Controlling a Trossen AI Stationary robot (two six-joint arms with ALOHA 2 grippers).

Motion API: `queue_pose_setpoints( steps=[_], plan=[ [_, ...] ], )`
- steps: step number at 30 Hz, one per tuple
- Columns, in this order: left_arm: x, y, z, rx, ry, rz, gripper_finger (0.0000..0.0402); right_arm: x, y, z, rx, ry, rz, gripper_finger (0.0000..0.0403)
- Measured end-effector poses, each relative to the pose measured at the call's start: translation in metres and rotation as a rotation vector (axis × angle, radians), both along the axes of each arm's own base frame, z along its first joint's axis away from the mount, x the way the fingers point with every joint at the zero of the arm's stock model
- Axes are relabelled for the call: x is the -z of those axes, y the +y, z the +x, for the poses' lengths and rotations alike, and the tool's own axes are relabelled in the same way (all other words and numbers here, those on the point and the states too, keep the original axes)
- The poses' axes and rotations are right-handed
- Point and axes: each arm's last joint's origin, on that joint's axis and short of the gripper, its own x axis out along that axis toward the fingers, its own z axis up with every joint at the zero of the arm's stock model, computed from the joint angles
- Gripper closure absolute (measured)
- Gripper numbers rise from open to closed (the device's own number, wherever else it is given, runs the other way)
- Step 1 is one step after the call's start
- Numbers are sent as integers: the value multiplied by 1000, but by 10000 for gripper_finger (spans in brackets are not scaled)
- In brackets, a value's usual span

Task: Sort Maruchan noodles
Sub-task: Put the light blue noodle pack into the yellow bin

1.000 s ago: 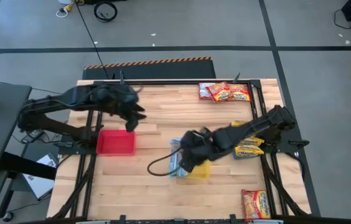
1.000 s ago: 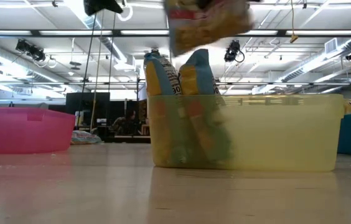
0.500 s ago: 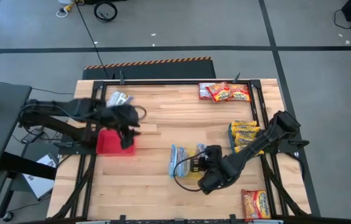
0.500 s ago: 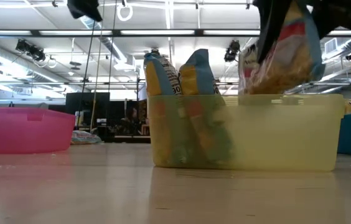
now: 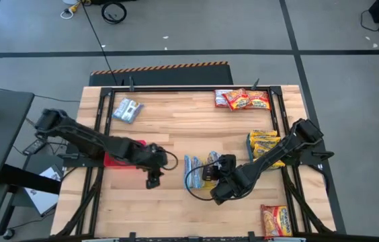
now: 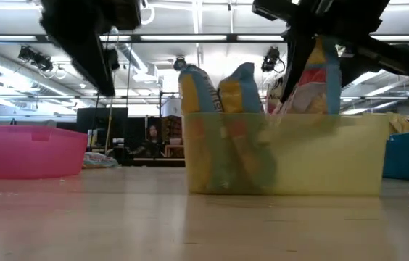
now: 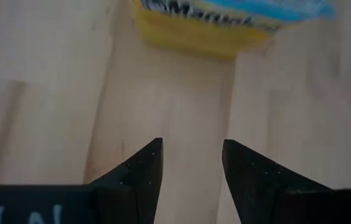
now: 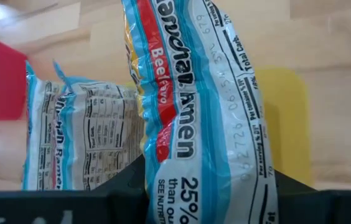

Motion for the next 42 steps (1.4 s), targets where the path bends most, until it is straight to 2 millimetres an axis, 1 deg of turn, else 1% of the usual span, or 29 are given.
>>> queue_pose_setpoints(
  steps=[5,8,10,14,18,22,25,29,32,35,37,39,42],
  plan=[
    [33,-8,26,-4,4,5,230,0,-7,1,-29,48,-40,262],
    [47,-9,41,-13,-39,-8,230,0,-15,4,-29,55,-72,262],
    [55,-10,49,-19,-63,-15,230,3,-19,9,-24,55,-97,262],
    [64,-8,58,-22,-92,-15,230,20,-22,23,-40,66,-83,261],
    [69,-3,60,-29,-77,9,230,39,-18,35,-136,88,-93,253],
    [69,4,61,-9,-79,39,230,42,-14,40,-188,84,-51,232],
    [69,8,63,-17,-81,46,230,34,-14,38,-227,83,-35,210],
    [70,12,62,2,-66,56,230,10,-15,35,-308,51,-22,177],
    [70,12,62,31,-65,76,230,-9,-16,31,-418,37,-26,154],
    [70,12,62,37,-66,78,230,-21,-19,27,-424,14,-44,136],
    [70,13,62,34,-67,75,230,-21,-22,28,-394,6,-80,128],
    [70,15,63,19,-66,69,230,-16,-26,32,-330,-4,-85,125],
    [70,17,63,-19,-63,47,230,-1,-29,39,-284,12,-79,123]
  ],
)
